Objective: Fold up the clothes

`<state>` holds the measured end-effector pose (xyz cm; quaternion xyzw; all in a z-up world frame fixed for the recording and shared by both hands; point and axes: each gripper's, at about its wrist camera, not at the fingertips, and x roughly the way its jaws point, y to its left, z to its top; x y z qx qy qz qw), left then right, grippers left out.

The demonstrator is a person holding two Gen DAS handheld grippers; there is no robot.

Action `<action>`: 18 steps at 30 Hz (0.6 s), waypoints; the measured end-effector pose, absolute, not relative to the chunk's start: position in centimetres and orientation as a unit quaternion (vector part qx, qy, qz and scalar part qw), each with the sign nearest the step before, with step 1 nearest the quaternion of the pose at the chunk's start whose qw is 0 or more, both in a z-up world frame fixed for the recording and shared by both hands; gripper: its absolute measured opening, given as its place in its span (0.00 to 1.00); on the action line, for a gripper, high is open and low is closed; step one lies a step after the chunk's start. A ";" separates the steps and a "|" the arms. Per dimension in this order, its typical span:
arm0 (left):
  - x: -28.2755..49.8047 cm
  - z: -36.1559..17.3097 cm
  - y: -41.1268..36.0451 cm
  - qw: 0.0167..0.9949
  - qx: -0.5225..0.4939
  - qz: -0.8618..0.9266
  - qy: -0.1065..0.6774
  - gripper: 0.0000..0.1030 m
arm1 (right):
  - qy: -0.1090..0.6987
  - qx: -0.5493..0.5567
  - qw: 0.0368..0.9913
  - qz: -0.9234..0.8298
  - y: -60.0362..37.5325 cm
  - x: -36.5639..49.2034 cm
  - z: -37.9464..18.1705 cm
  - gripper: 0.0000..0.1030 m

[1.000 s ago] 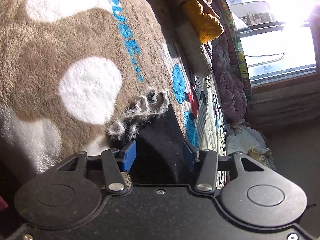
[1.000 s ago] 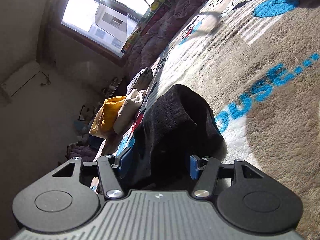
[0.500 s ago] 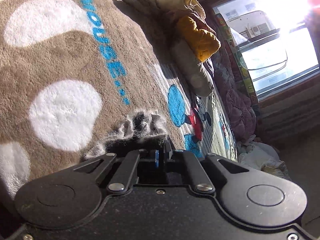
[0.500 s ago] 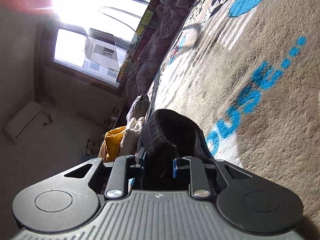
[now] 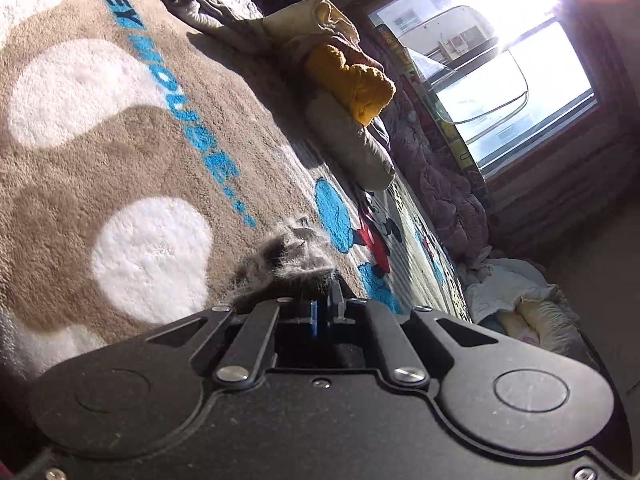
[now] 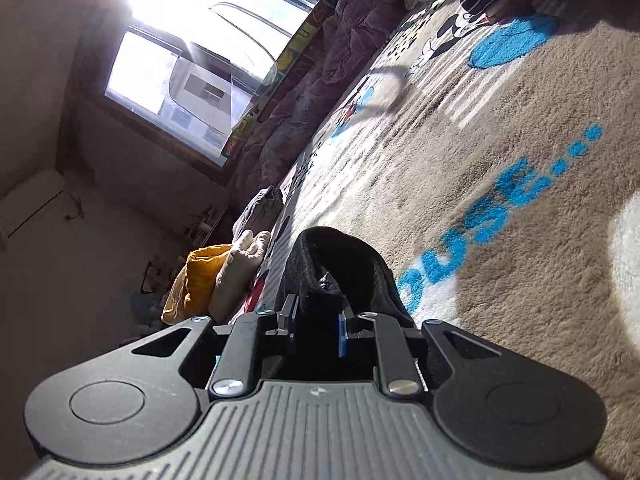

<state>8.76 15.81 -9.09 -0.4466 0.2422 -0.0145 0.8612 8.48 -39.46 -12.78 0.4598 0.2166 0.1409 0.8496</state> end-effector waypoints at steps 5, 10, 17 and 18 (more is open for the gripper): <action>8.5 -9.4 15.6 0.862 -0.443 -0.016 0.246 0.01 | 0.233 0.450 0.853 0.124 -39.8 8.2 -13.4 0.17; 8.9 -10.6 15.4 0.863 -0.425 0.001 0.274 0.01 | 0.245 0.451 0.851 0.114 -40.1 8.4 -14.4 0.15; 7.2 -9.3 15.3 0.886 -0.385 0.028 0.257 0.07 | 0.245 0.405 0.874 0.107 -39.5 7.3 -12.6 0.22; 6.8 -8.7 15.3 0.893 -0.374 0.040 0.249 0.08 | 0.234 0.386 0.887 0.098 -39.6 6.8 -11.9 0.27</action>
